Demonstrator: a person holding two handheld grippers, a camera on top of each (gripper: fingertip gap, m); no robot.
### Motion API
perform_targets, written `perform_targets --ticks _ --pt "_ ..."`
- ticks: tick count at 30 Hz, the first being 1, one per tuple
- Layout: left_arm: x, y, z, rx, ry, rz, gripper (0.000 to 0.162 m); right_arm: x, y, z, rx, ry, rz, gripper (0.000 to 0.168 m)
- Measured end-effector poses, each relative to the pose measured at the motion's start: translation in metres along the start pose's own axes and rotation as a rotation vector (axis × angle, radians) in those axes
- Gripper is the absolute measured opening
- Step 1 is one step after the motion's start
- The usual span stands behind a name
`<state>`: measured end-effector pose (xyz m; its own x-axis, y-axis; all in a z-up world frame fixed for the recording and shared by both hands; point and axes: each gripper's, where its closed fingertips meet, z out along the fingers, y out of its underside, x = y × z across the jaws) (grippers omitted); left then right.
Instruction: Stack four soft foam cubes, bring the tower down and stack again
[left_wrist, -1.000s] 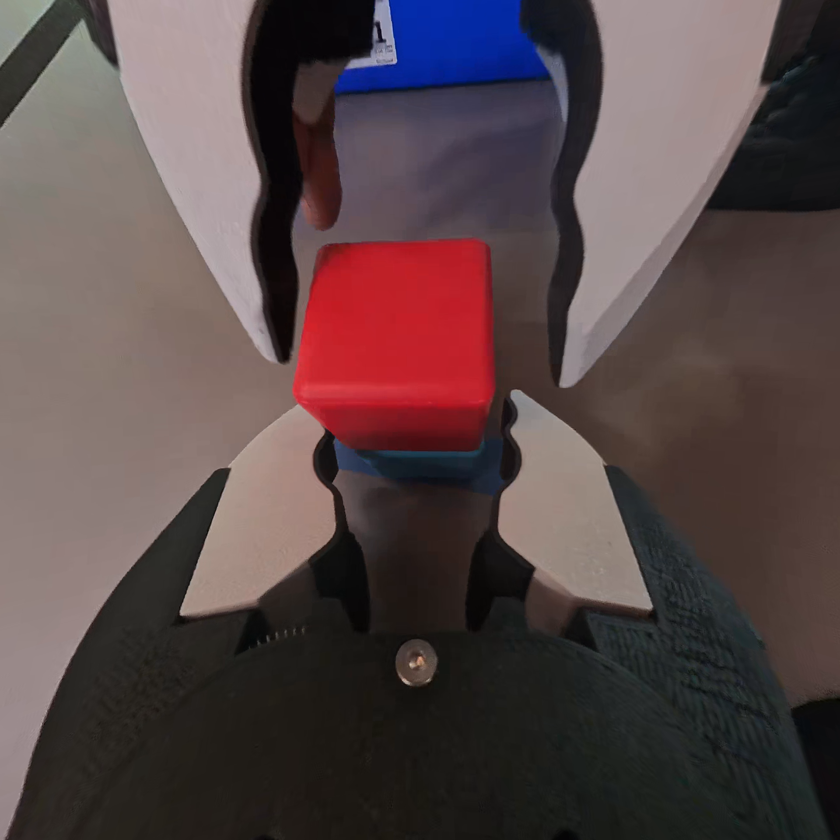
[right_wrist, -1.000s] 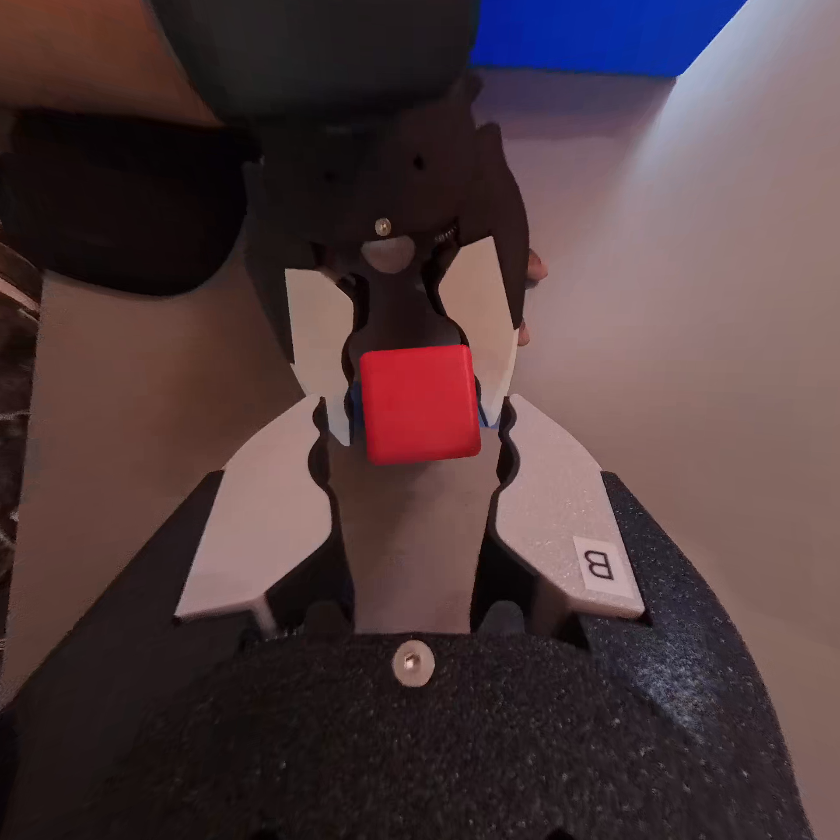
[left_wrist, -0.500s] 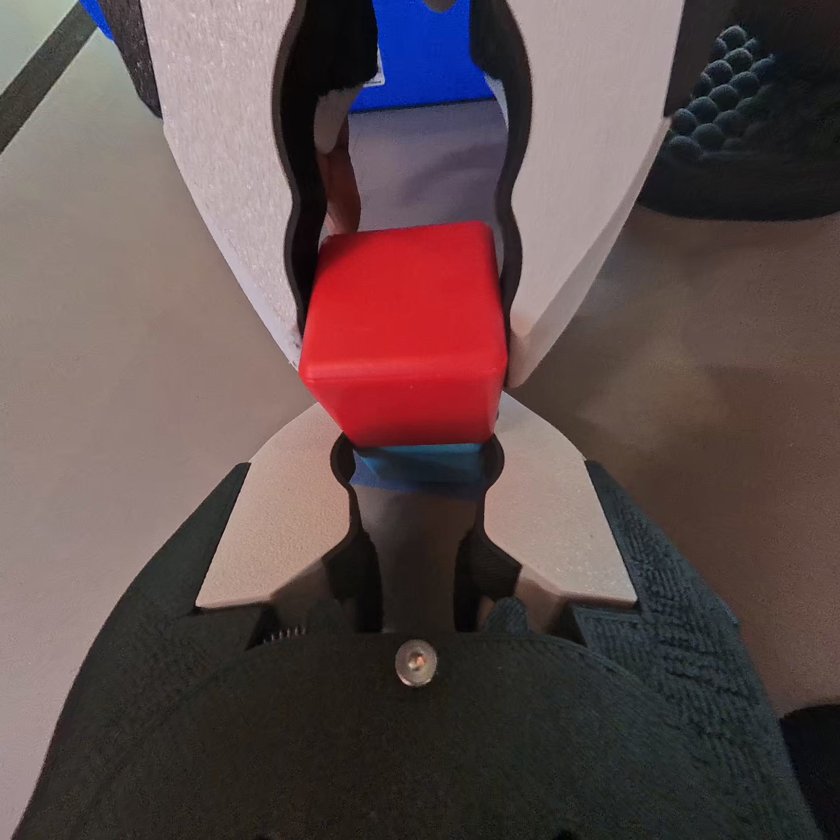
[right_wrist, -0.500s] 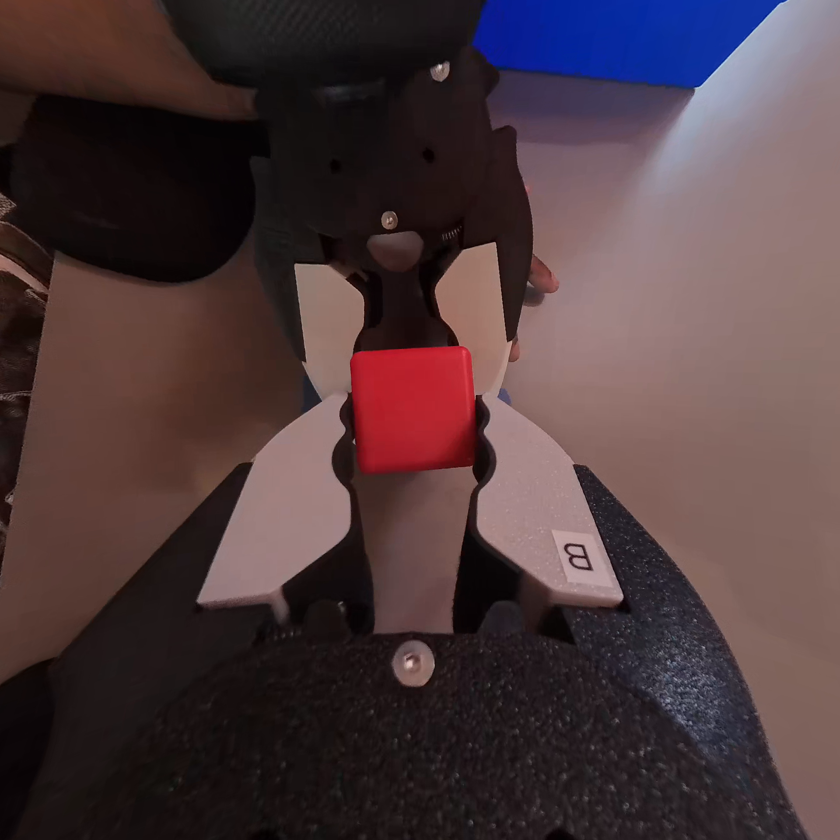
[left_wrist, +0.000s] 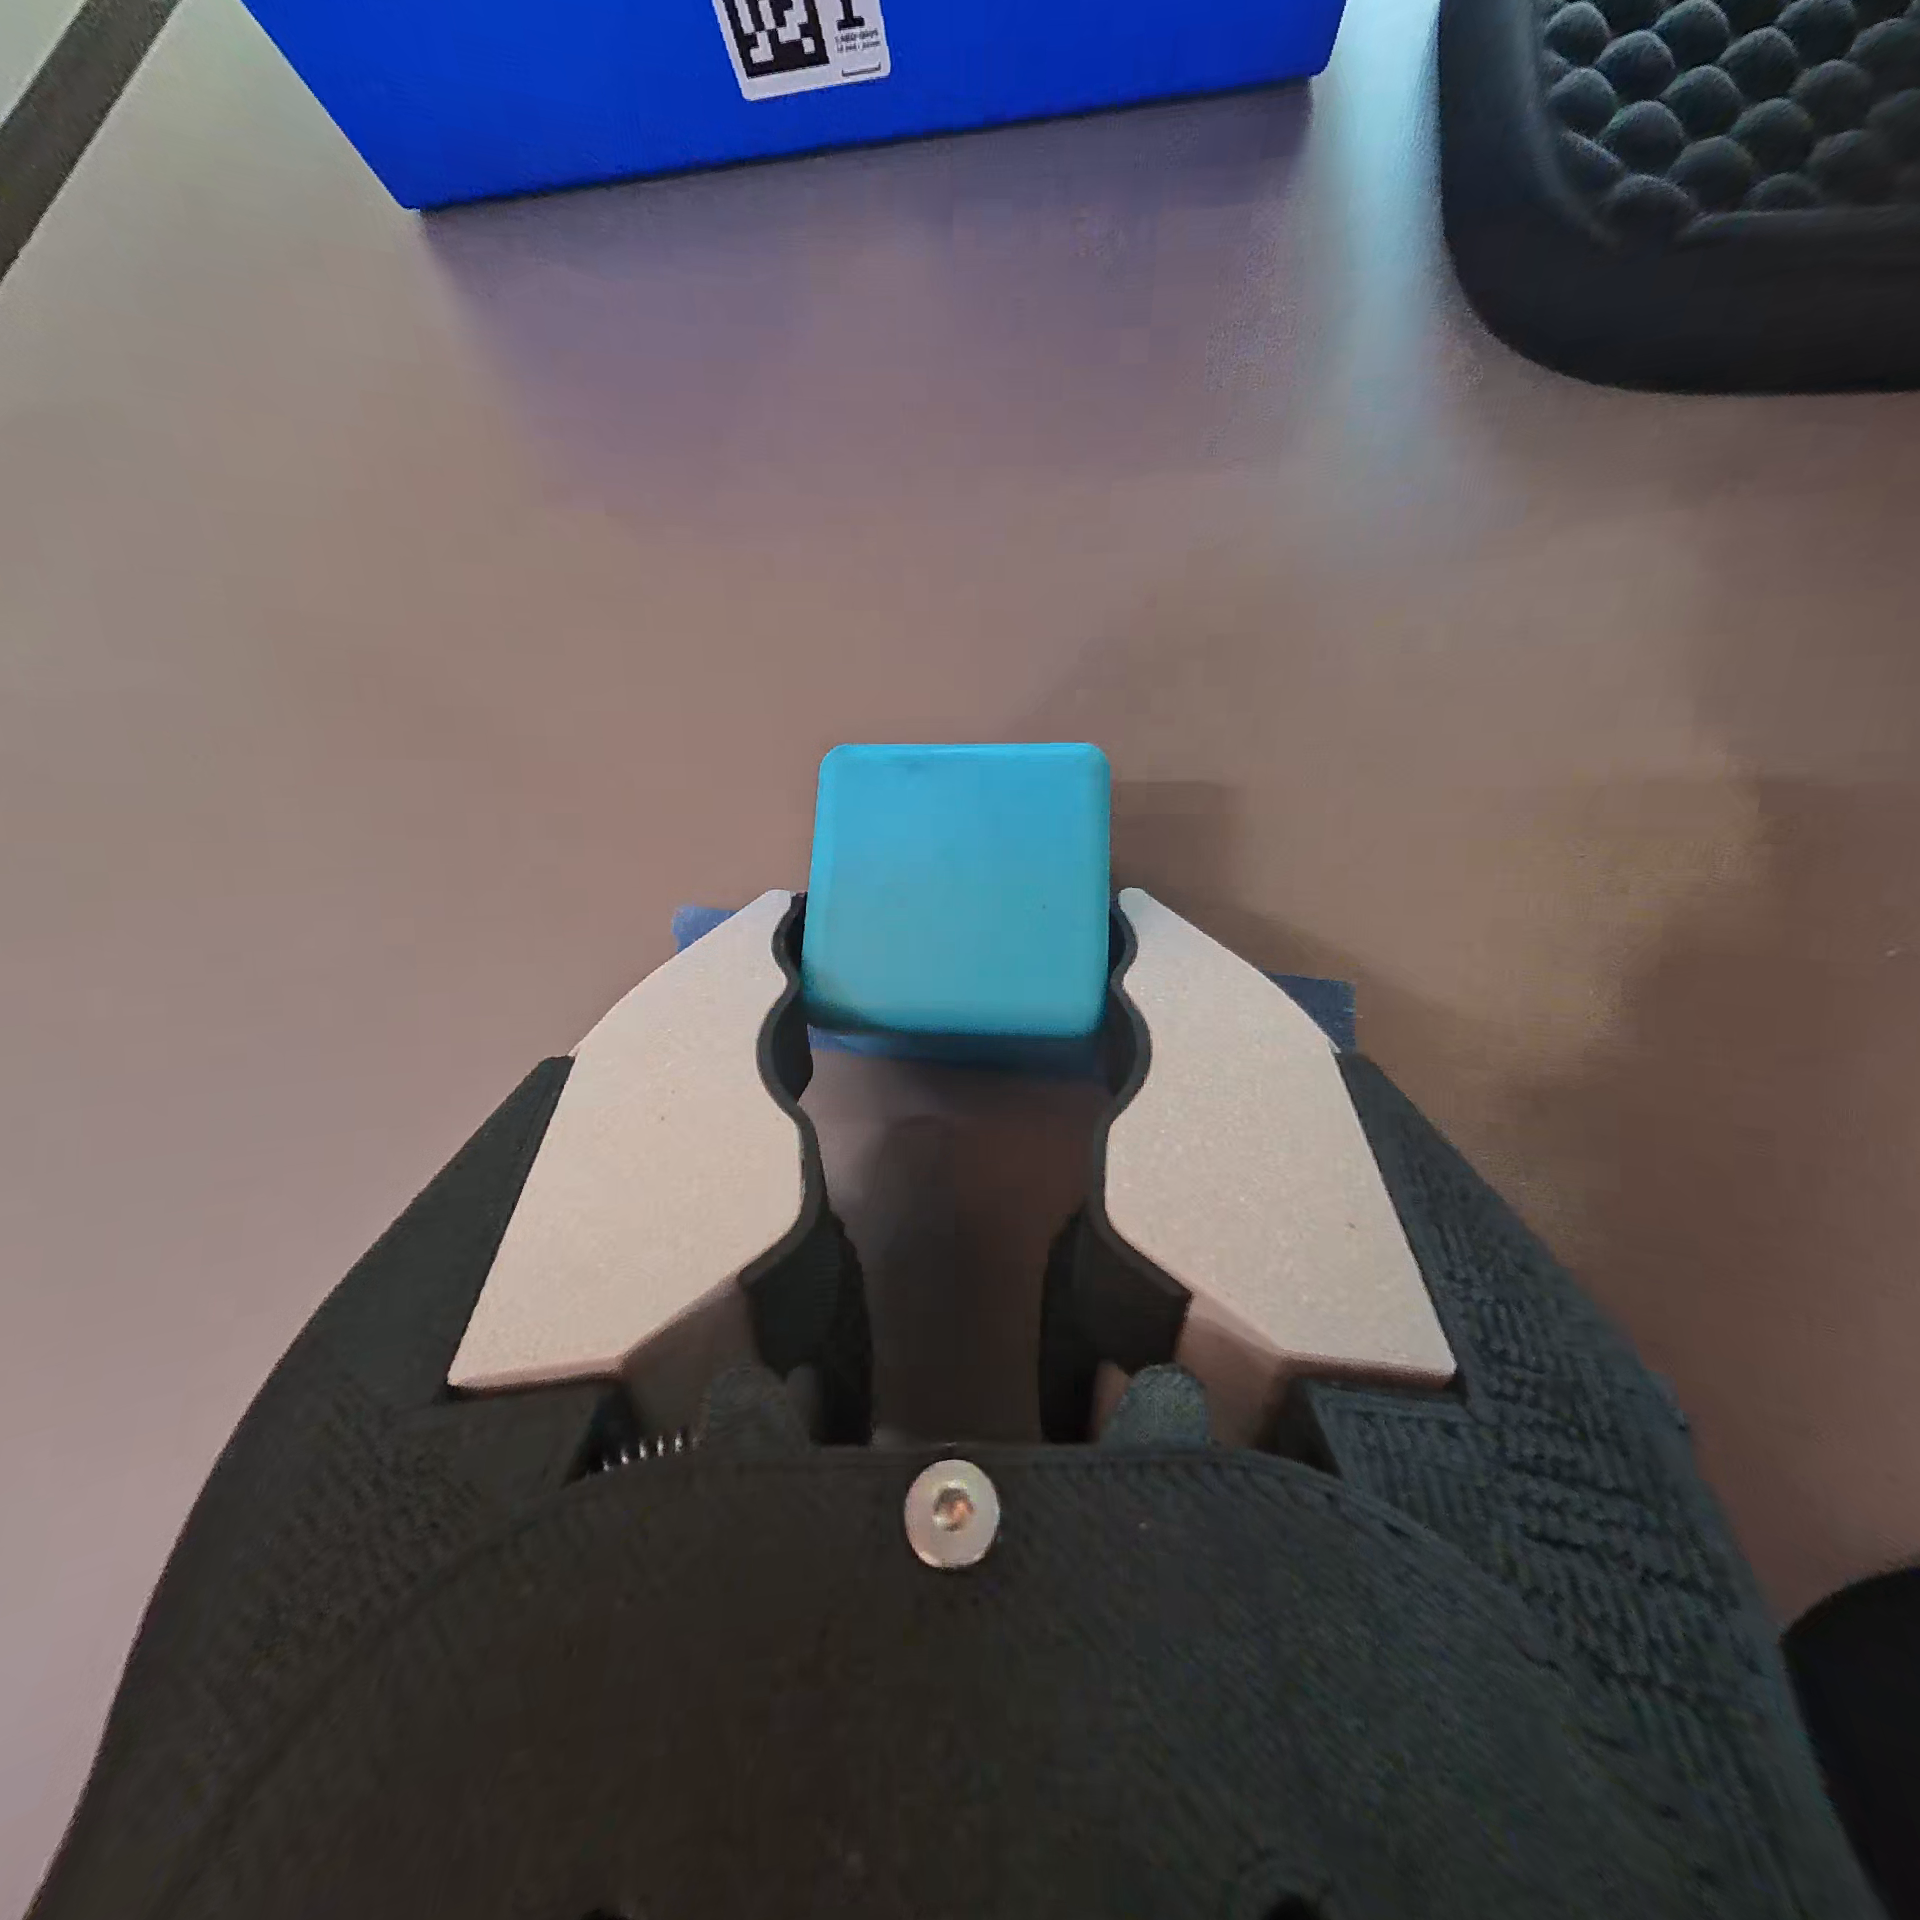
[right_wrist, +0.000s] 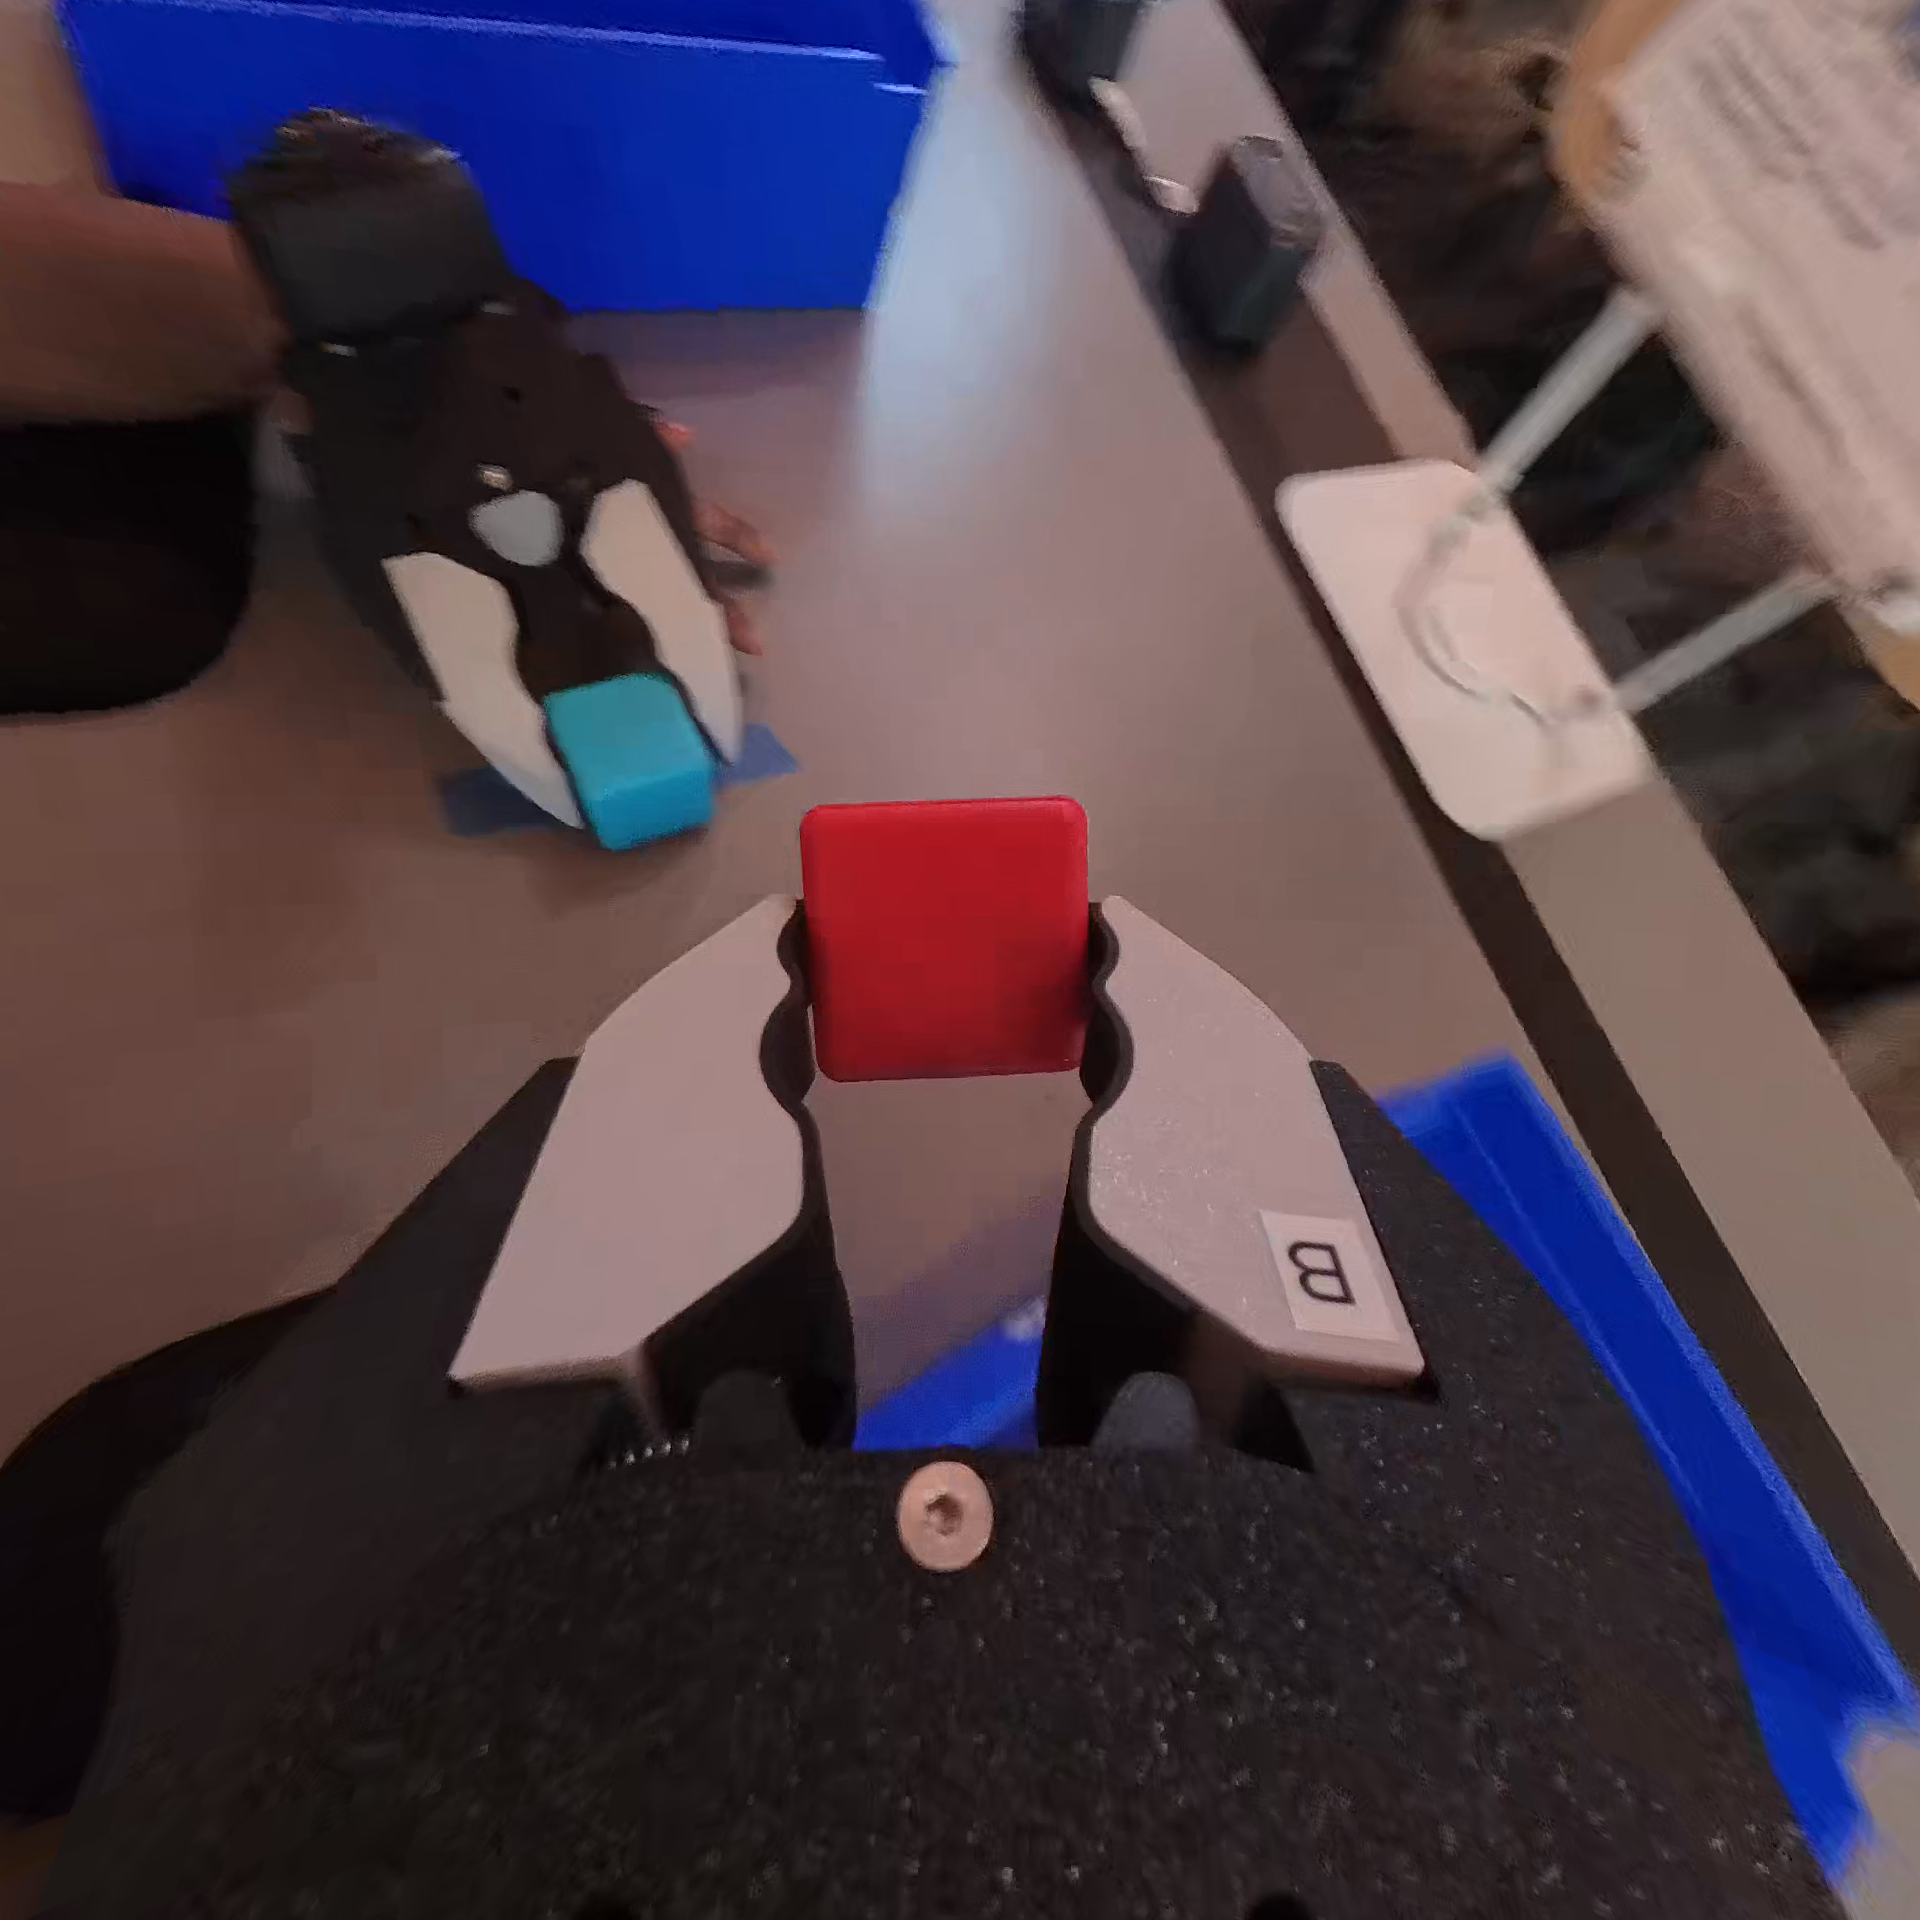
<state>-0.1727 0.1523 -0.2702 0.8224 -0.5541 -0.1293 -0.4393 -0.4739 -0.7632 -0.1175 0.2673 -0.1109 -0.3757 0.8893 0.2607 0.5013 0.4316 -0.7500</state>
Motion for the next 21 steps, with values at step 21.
perform_targets --ticks 21 --pt "0.000 0.002 0.002 -0.018 -0.013 0.019 0.056 0.026 0.205 0.002 -0.541 0.120 0.506 0.050"
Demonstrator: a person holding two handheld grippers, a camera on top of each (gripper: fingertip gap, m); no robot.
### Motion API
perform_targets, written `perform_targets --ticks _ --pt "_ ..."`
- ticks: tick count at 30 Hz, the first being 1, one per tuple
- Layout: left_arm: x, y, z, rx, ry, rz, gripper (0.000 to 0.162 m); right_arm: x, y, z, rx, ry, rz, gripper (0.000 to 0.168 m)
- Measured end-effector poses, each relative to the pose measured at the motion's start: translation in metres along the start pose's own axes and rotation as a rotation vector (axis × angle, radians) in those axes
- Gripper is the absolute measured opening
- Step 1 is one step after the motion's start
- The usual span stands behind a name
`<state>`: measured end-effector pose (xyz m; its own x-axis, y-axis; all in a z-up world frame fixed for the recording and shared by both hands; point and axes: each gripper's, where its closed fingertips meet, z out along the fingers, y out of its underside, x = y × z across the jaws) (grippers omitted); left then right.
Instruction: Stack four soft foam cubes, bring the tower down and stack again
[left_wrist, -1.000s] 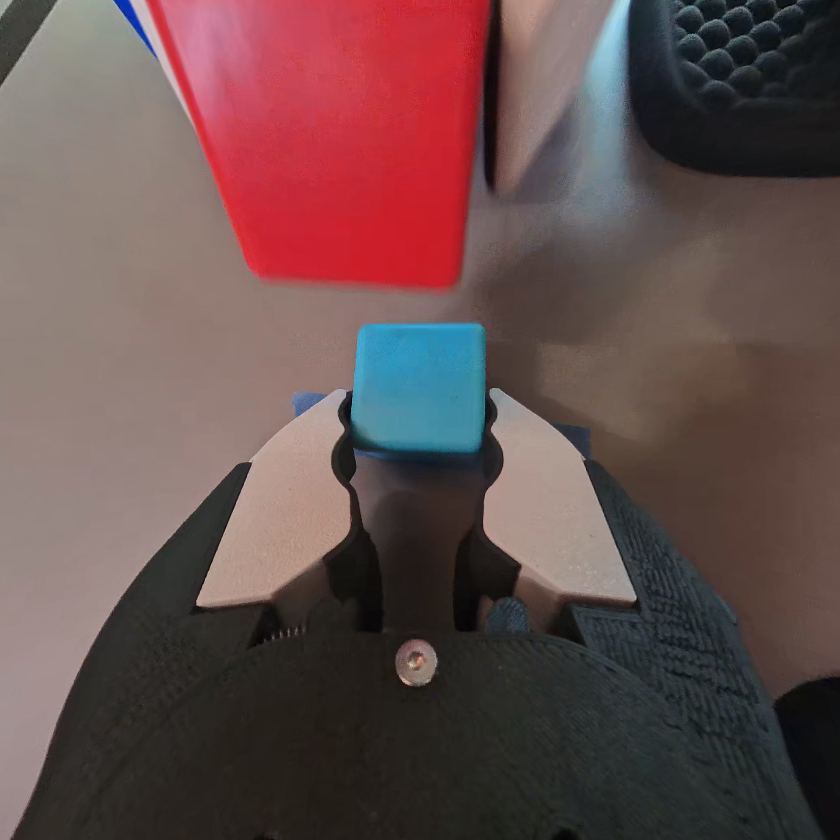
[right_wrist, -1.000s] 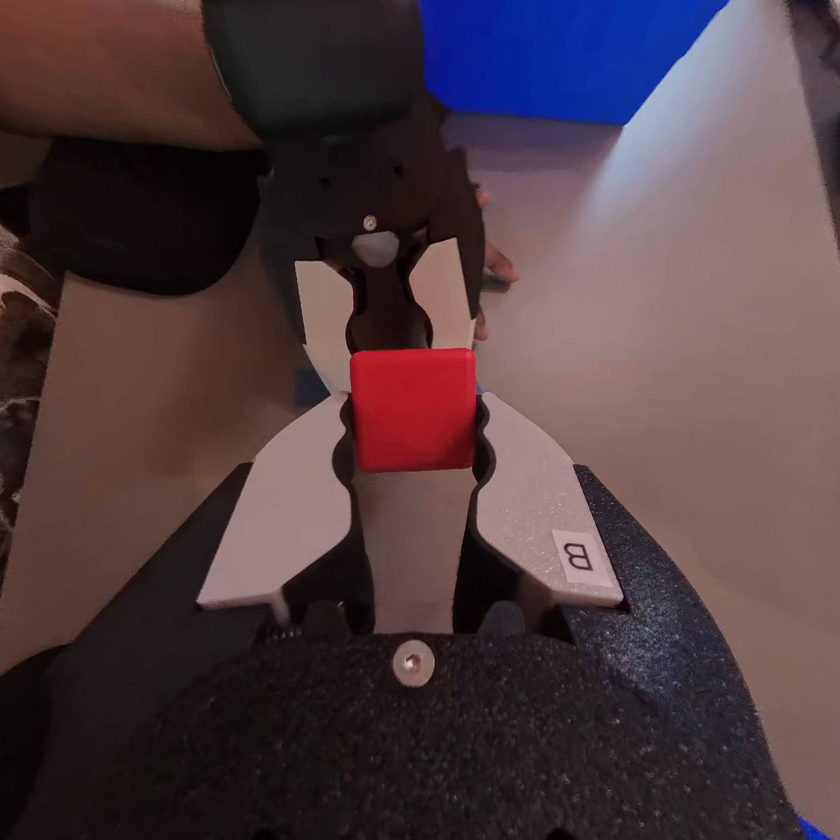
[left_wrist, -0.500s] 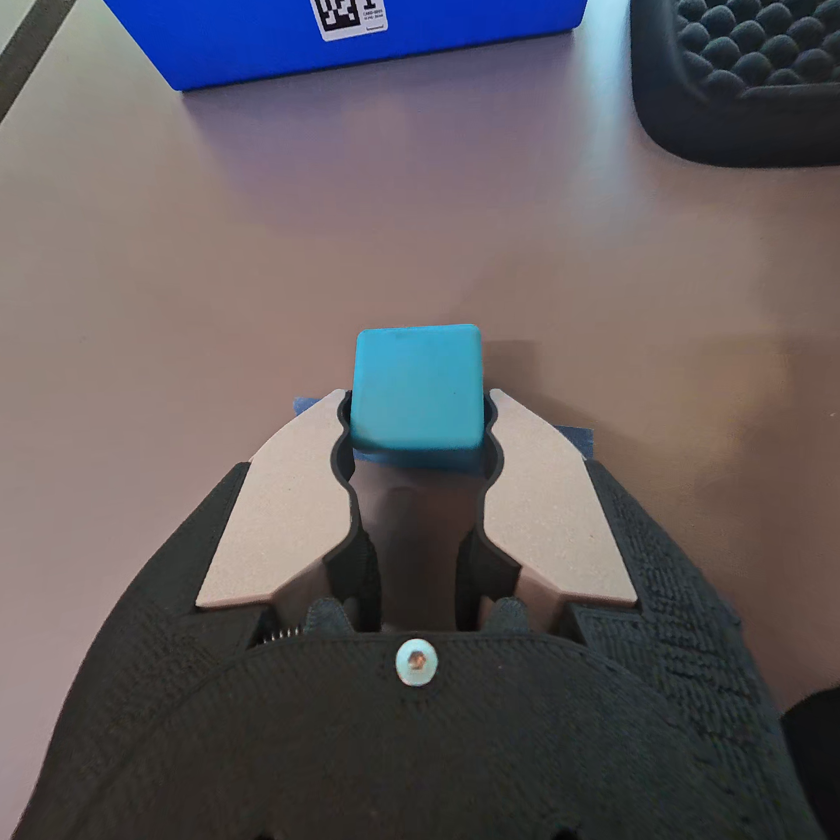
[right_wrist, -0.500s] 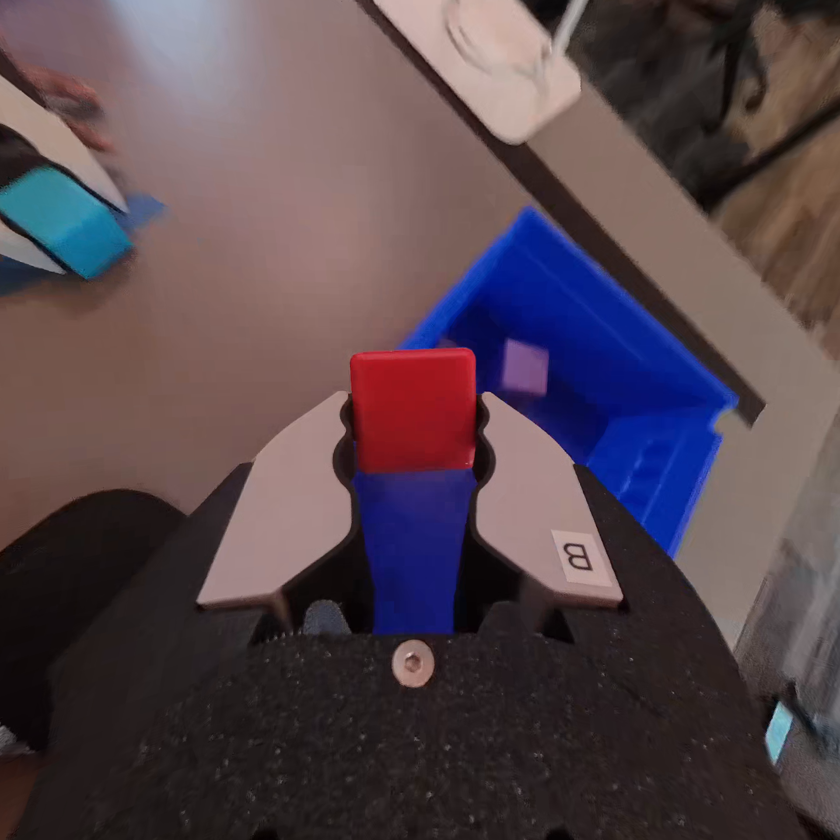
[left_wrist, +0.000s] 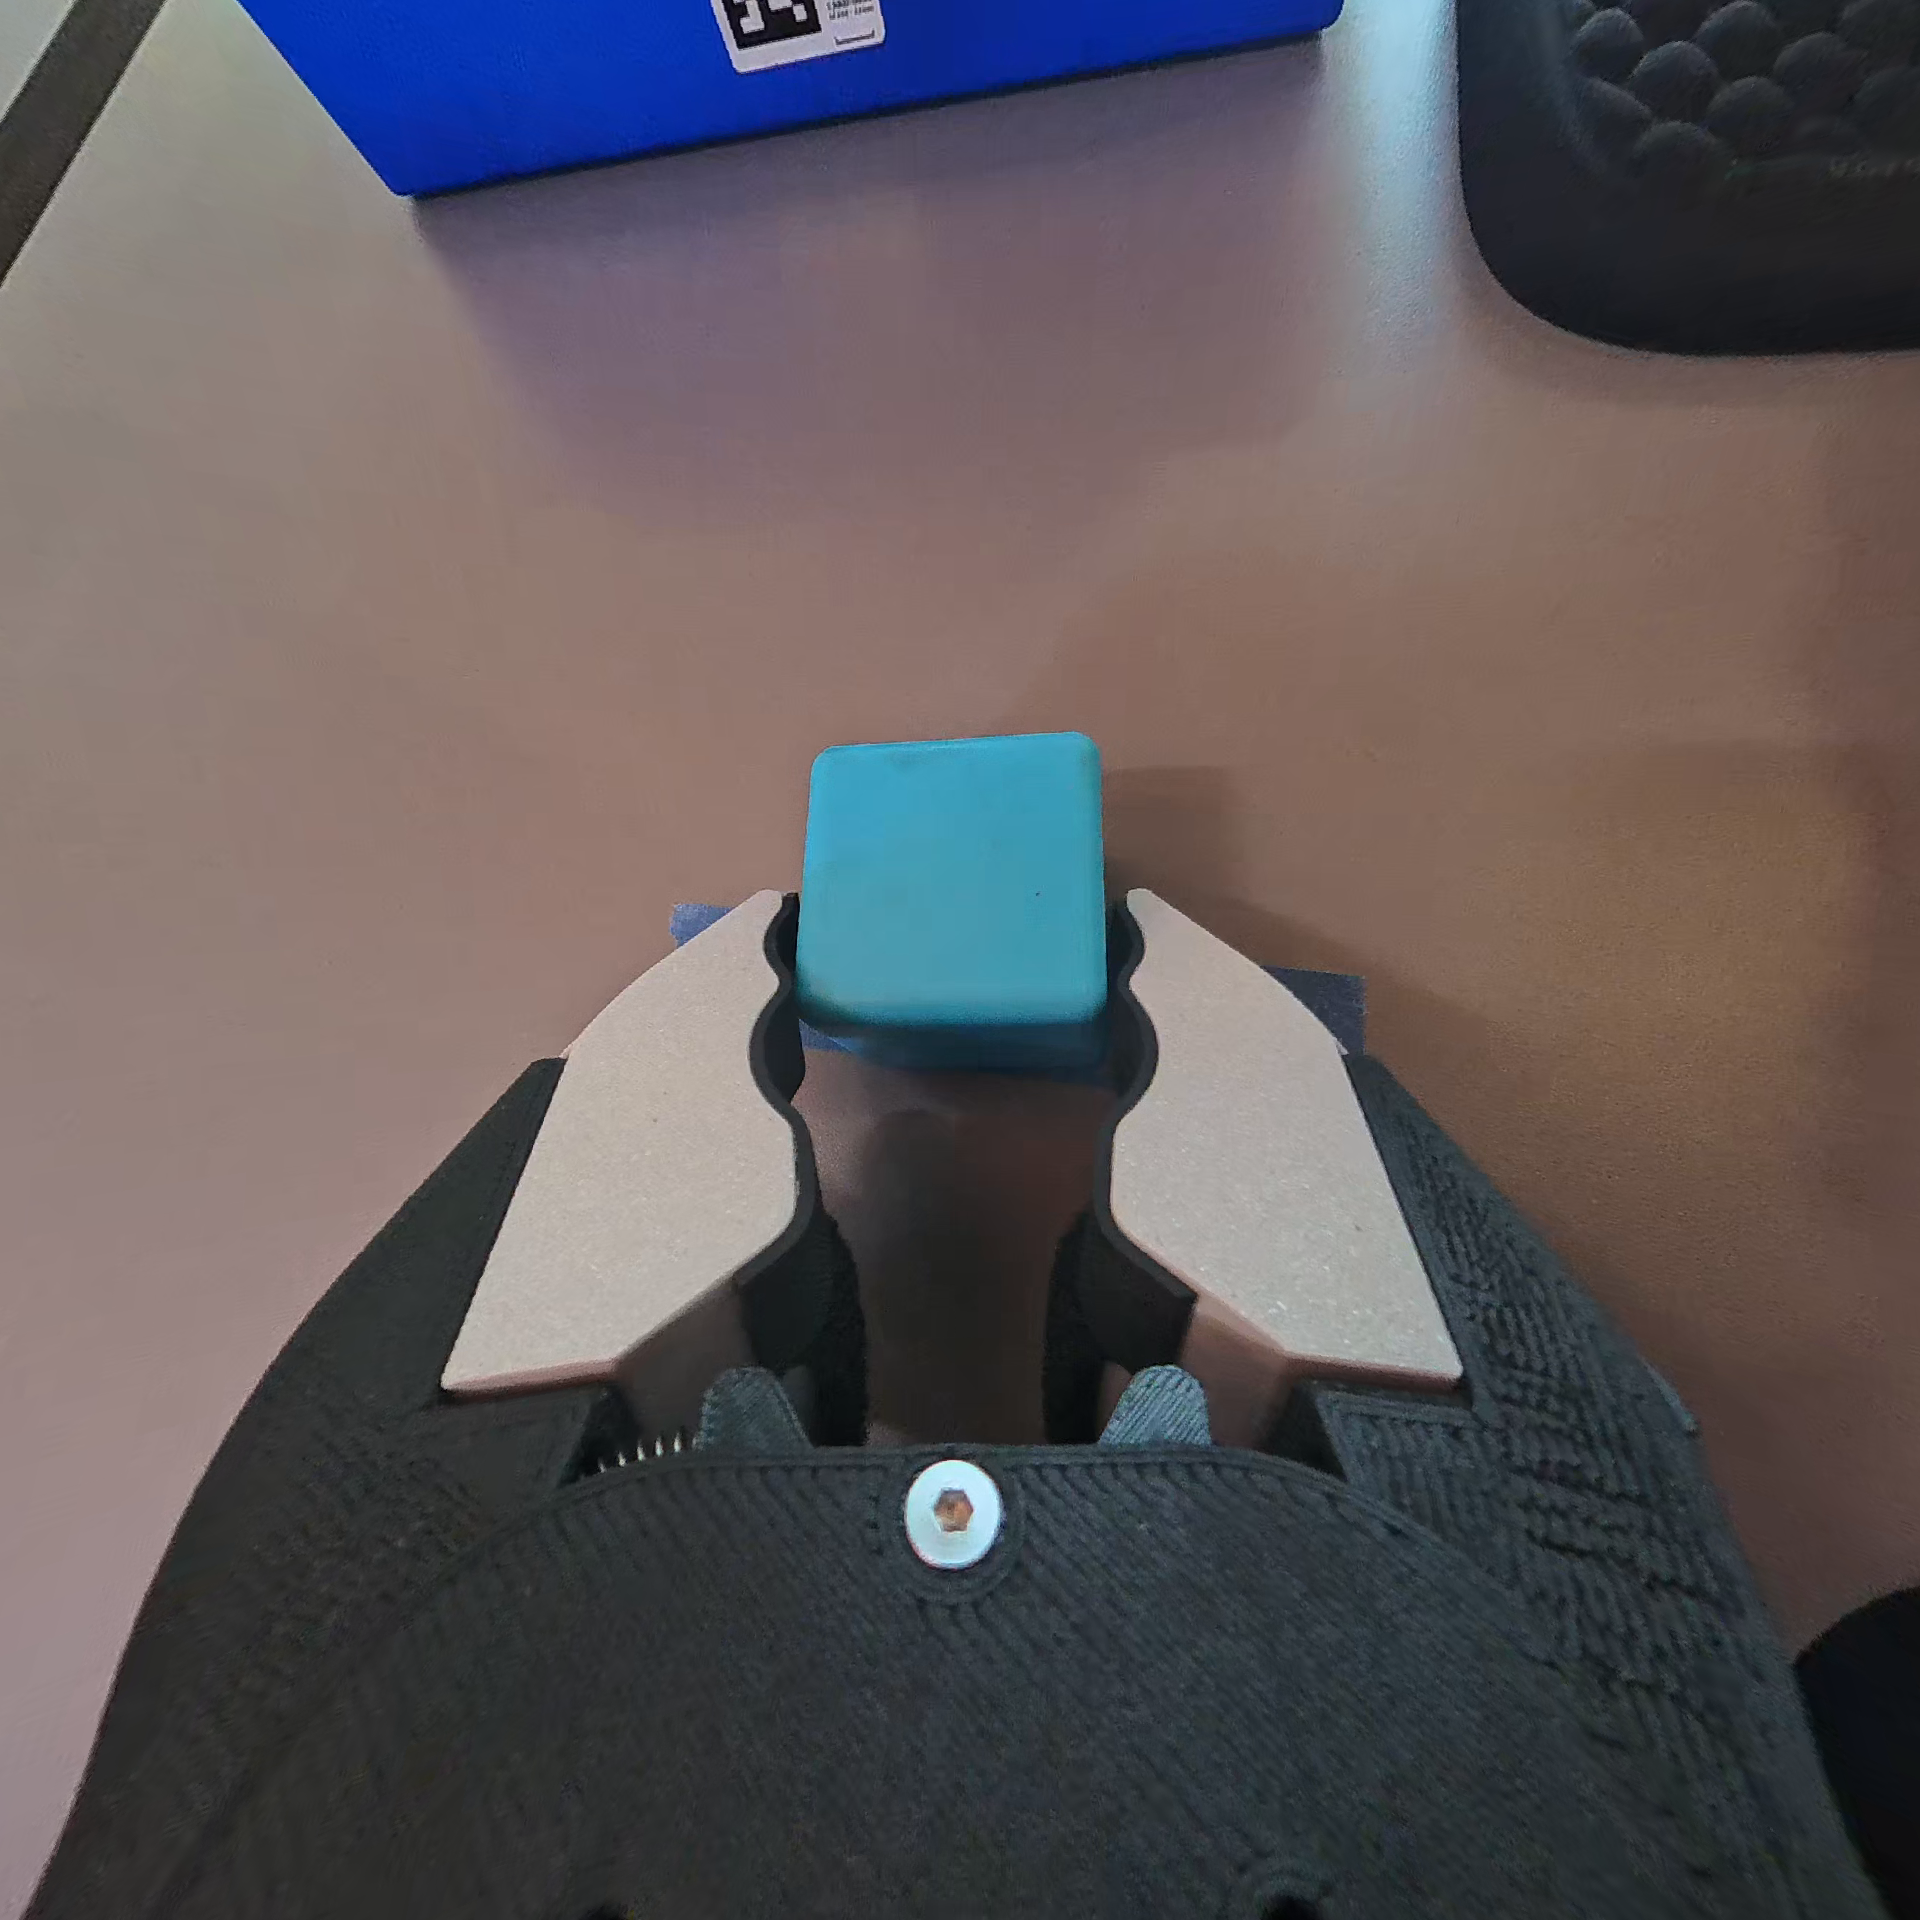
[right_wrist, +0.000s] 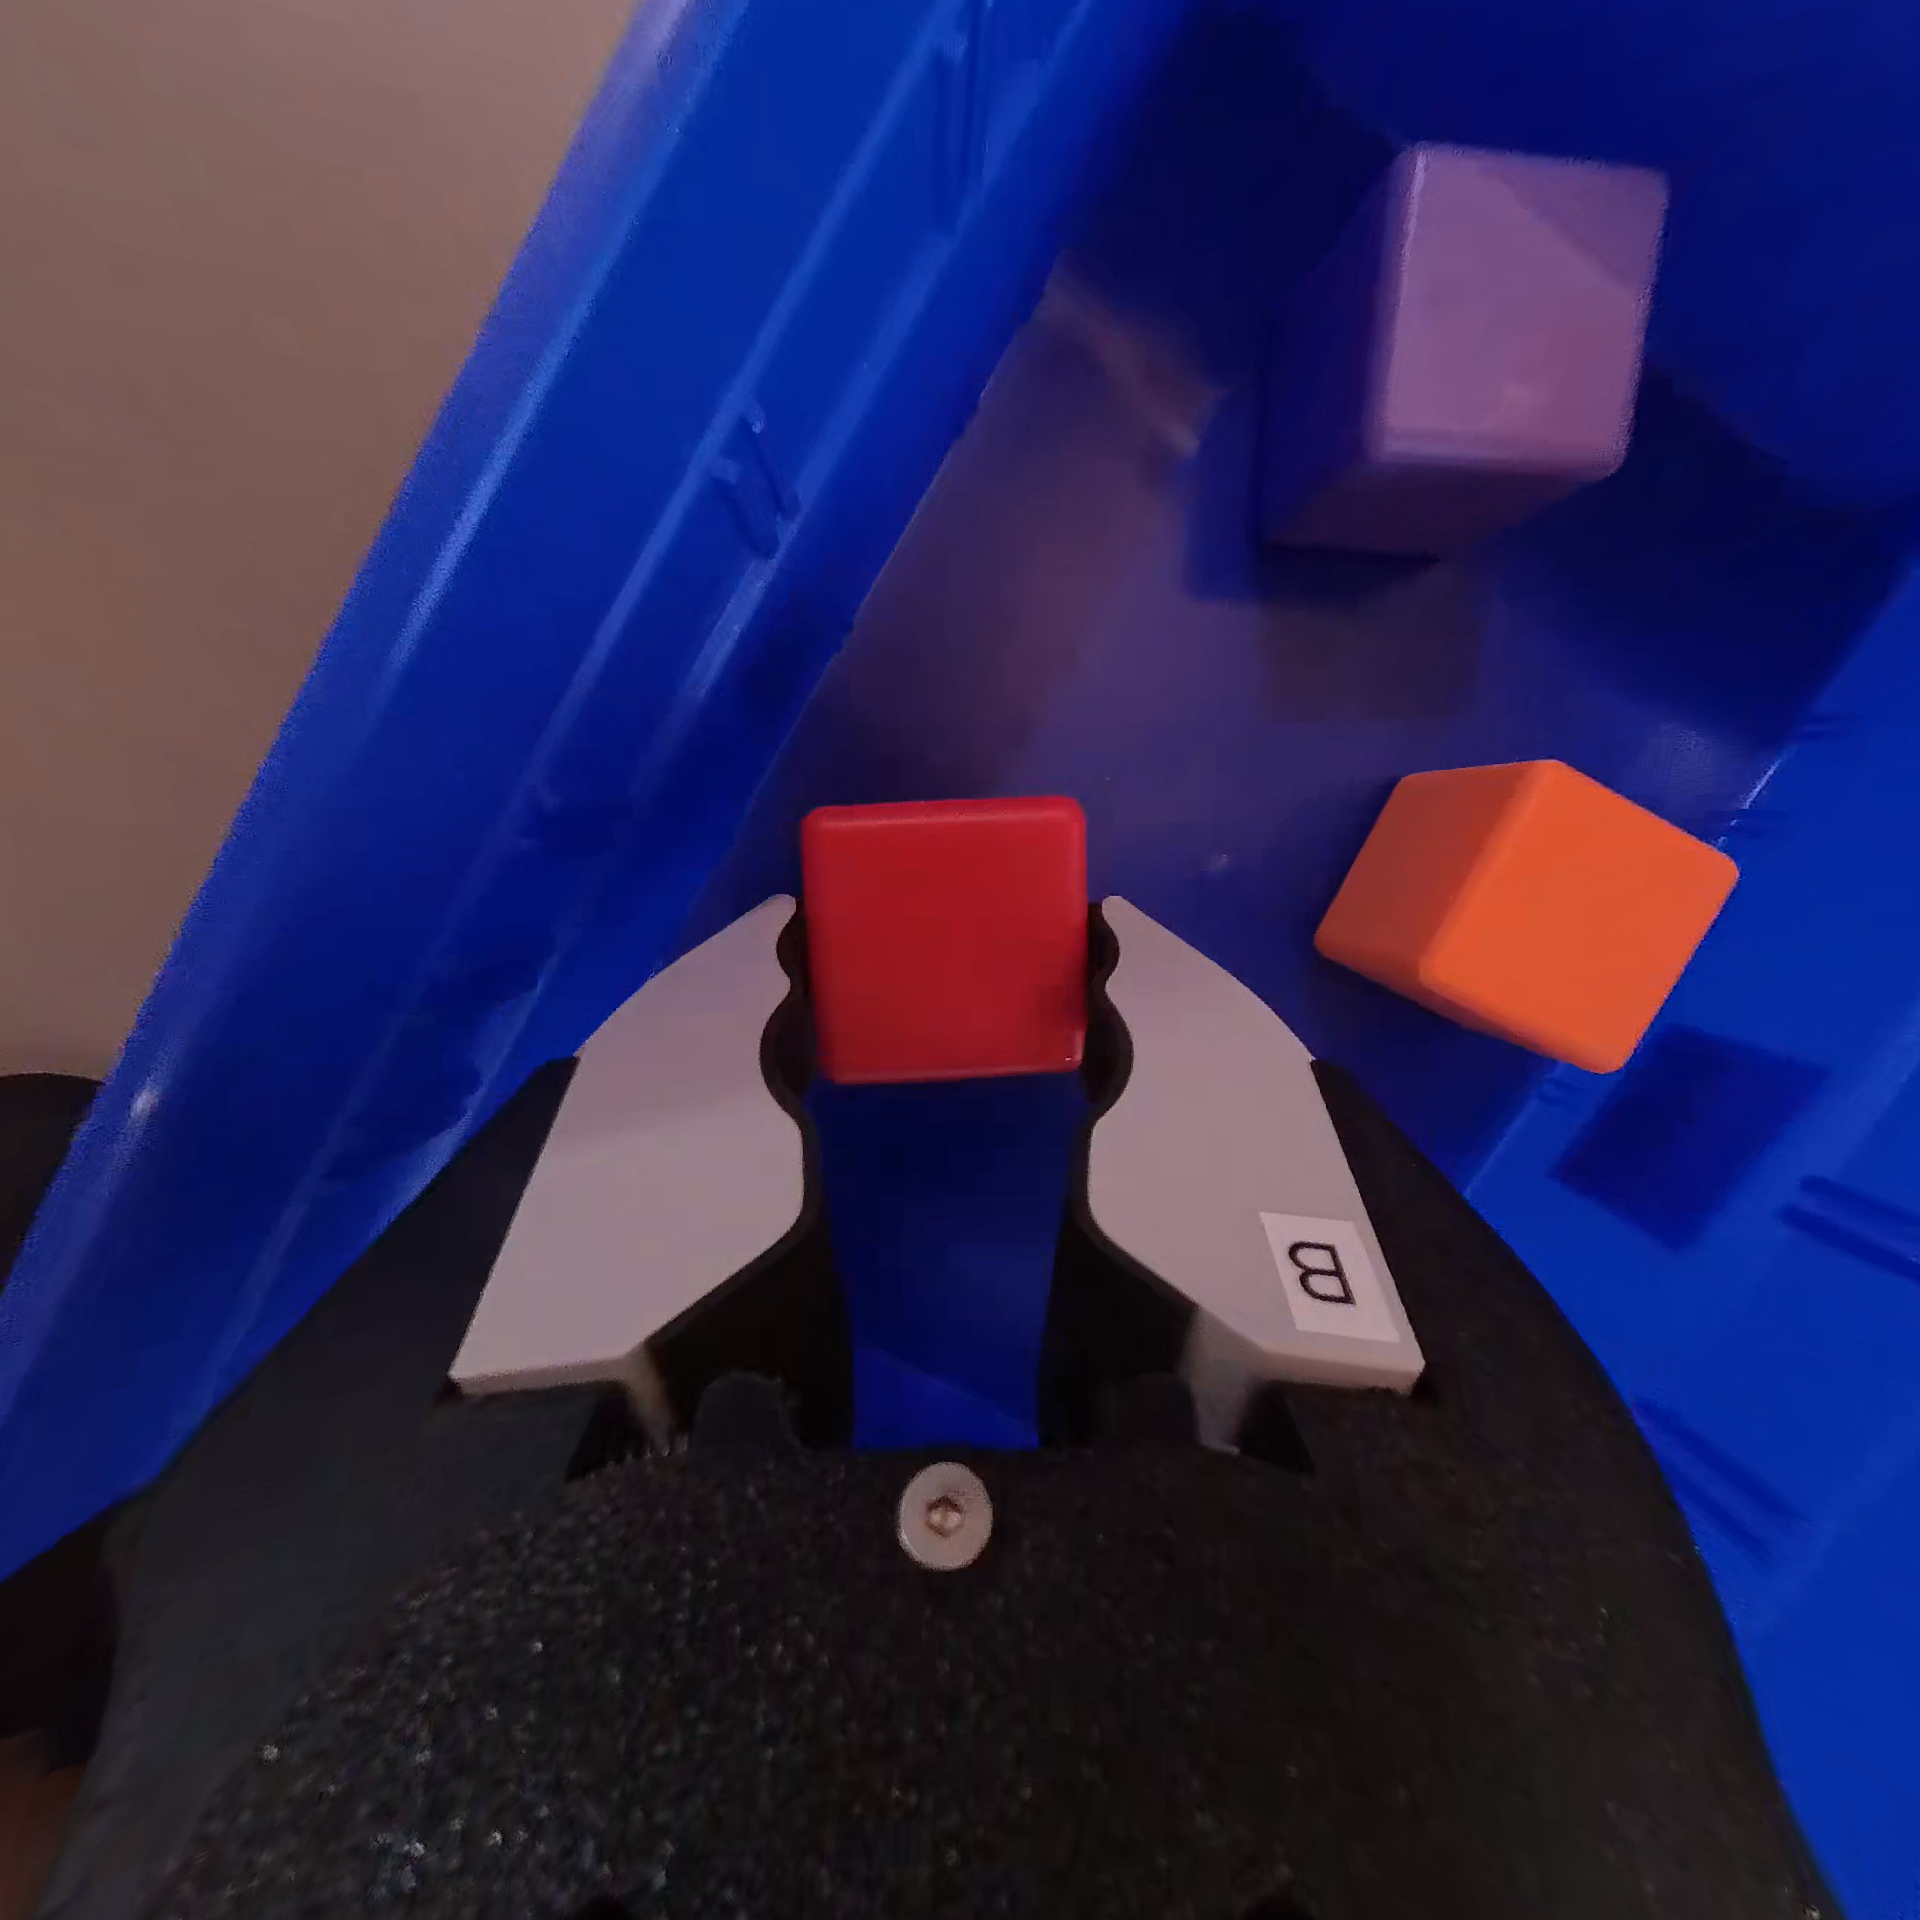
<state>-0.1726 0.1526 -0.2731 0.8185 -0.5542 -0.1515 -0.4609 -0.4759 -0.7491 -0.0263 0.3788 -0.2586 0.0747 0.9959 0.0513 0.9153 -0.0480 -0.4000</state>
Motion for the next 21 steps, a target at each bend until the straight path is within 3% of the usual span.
perform_targets --ticks 4,8,14,16,18,21 --pt "0.000 0.000 0.000 -0.003 0.003 -0.010 0.057 -0.004 0.005 0.009 -0.026 -0.037 -0.007 0.050" --pt "0.000 -0.002 -0.003 0.015 0.008 -0.017 0.062 0.000 -0.004 0.008 0.045 -0.027 0.009 0.062" --pt "-0.009 -0.025 -0.037 0.207 0.025 -0.108 0.093 0.023 -0.066 -0.076 0.458 0.203 0.024 0.083" --pt "-0.013 -0.036 -0.052 0.303 0.022 -0.135 0.106 -0.004 -0.100 -0.112 0.650 0.192 -0.086 0.084" --pt "-0.017 -0.048 -0.067 0.406 0.021 -0.158 0.119 -0.063 -0.129 -0.134 0.802 0.032 -0.256 0.079" --pt "-0.020 -0.064 -0.089 0.550 0.036 -0.191 0.128 -0.159 -0.145 -0.122 0.781 -0.281 -0.506 0.084"
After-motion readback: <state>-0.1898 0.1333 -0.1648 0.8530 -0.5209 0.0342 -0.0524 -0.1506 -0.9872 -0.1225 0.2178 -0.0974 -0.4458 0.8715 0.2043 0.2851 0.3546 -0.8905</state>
